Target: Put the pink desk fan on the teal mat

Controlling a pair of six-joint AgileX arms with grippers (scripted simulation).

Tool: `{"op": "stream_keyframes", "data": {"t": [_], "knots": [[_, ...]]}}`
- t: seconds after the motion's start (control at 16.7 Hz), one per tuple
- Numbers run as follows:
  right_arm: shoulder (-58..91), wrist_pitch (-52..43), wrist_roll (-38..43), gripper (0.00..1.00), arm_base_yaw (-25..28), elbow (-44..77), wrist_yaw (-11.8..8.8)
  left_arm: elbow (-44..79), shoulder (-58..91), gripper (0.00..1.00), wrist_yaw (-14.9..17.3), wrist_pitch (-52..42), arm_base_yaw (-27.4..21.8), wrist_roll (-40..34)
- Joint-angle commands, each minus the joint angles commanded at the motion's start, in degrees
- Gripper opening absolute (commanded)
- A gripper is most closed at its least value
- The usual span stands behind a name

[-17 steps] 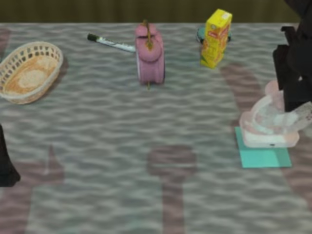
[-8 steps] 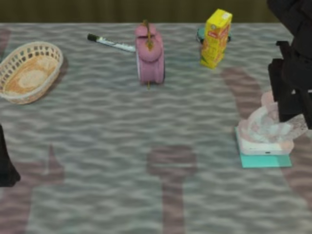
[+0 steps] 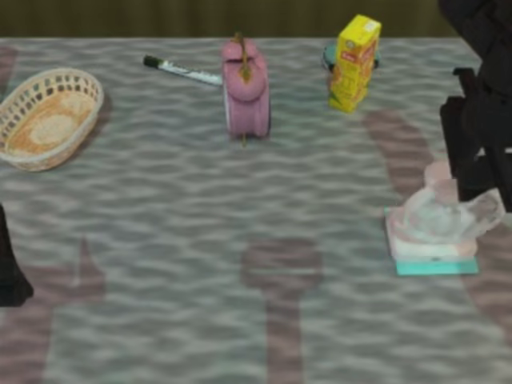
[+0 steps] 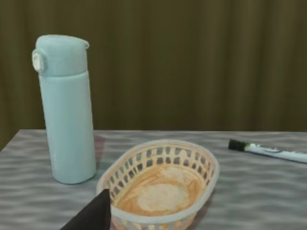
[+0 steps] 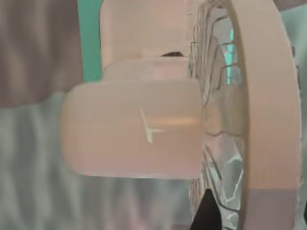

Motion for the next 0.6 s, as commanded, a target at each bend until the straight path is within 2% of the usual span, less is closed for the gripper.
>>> {"op": "stream_keyframes", "data": {"t": [0.36, 0.6], "knots": [[0.0, 0.0, 0.0, 0.98, 0.0, 0.0, 0.0, 0.0, 0.0, 1.00, 0.0, 0.0, 0.0, 0.0], [0.0, 0.0, 0.0, 1.00, 0.0, 0.0, 0.0, 0.0, 0.0, 1.00, 0.0, 0.0, 0.0, 0.0]]}}
